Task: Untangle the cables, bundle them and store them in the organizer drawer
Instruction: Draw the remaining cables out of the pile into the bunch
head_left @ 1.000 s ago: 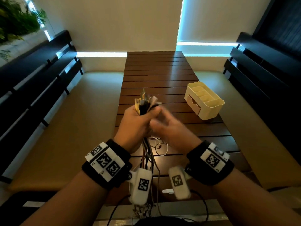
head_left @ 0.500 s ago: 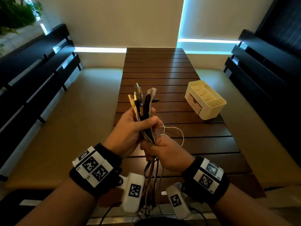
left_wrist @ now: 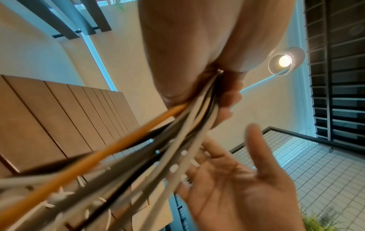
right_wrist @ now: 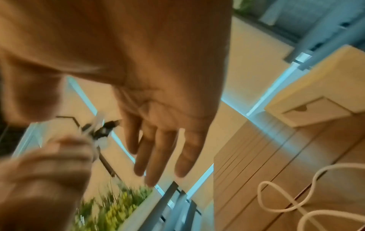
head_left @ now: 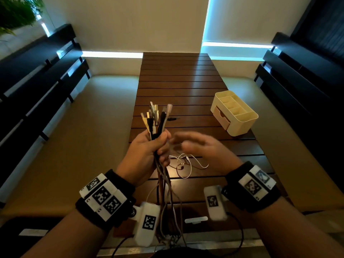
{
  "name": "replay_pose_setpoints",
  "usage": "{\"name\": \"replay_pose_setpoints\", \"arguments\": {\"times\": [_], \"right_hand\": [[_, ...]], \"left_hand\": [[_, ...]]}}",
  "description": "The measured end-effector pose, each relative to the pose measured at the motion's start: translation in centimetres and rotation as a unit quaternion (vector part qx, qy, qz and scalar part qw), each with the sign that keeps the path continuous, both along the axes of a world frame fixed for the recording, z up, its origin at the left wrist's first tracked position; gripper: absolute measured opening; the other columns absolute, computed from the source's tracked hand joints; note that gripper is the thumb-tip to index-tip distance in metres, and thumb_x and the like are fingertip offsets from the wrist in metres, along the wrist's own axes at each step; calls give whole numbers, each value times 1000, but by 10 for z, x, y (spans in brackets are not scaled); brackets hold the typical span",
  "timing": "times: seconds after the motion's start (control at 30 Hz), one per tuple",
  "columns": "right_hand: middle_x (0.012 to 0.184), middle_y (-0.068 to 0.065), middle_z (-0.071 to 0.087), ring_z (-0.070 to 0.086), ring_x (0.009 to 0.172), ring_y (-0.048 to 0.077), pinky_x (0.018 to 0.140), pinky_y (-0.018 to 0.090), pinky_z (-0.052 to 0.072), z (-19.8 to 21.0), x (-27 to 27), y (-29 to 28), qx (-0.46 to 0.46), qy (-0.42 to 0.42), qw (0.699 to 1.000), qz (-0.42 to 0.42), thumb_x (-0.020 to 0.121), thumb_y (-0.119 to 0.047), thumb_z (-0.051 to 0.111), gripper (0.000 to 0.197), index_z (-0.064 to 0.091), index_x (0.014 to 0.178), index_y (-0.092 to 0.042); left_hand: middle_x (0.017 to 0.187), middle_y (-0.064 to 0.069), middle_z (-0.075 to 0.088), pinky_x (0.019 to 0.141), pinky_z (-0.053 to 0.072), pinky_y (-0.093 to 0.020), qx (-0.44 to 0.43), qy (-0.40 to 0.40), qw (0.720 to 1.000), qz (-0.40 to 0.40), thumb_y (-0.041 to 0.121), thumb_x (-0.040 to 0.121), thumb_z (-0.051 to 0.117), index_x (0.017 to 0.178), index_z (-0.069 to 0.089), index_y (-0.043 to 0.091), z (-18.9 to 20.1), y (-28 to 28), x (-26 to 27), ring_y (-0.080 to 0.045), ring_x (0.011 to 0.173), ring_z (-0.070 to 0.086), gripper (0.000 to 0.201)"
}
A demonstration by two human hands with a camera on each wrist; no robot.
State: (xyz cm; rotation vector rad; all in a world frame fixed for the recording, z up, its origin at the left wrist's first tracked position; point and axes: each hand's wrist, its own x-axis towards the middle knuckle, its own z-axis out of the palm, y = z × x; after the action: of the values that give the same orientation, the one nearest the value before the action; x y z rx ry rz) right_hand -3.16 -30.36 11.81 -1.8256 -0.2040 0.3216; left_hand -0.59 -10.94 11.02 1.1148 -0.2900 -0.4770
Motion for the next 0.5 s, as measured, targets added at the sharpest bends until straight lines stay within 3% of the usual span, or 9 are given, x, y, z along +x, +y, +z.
{"name": "replay_pose_setpoints", "arguments": {"times": [0.1,0.17,0.2,0.3,0.37,0.43,0.5], "right_hand": [[139,1,59,60,124,25,104,43,47,5,9,2,181,-8,982,-51,78,-57,71,76,37,143,-37],[141,7,55,59,124,34,101,42,50,11,12,10,233,-17,971,-43,85,-39,67,69,34,146,-36],[144,8,52,59,124,33,101,43,50,13,13,13,227,-27,973,-40,89,-30,63,65,34,147,-34],[148,-3,46,56,126,13,103,38,49,12,13,18,124,-97,984,-78,90,-25,60,66,33,149,-34],[147,-10,40,46,132,2,109,39,44,10,10,19,51,-183,972,-135,88,-28,64,63,37,143,-45],[146,-9,33,35,137,3,114,39,37,6,4,21,-20,-275,947,-164,85,-29,68,52,49,128,-50],[149,-8,25,26,140,8,116,29,27,2,-2,26,-97,-316,931,-152,81,-32,72,37,61,115,-45]], "left_hand": [[55,2,40,47,40,-26,34,-9,998,-57,25,95,49,90,57,9,-2,-1,-1,-13,45,40,19],[53,0,41,45,42,-26,49,-27,995,-83,30,95,48,88,60,12,-1,-6,-4,-14,43,42,23],[52,-1,42,45,43,-27,55,-37,994,-89,32,96,47,86,61,14,-1,-8,-5,-14,42,43,25],[52,-2,40,45,40,-27,74,-62,992,-85,46,95,48,84,53,10,0,-9,-4,-15,41,40,38],[55,0,38,44,38,-26,67,-60,992,-90,66,85,56,85,50,10,-1,-6,-3,-13,42,37,56],[57,3,38,44,38,-24,35,-38,994,-98,80,71,56,90,53,12,-3,-4,-1,-10,44,36,71],[57,4,38,46,39,-23,6,-10,995,-104,90,65,44,91,53,10,-4,-3,0,-9,45,38,85]]}}
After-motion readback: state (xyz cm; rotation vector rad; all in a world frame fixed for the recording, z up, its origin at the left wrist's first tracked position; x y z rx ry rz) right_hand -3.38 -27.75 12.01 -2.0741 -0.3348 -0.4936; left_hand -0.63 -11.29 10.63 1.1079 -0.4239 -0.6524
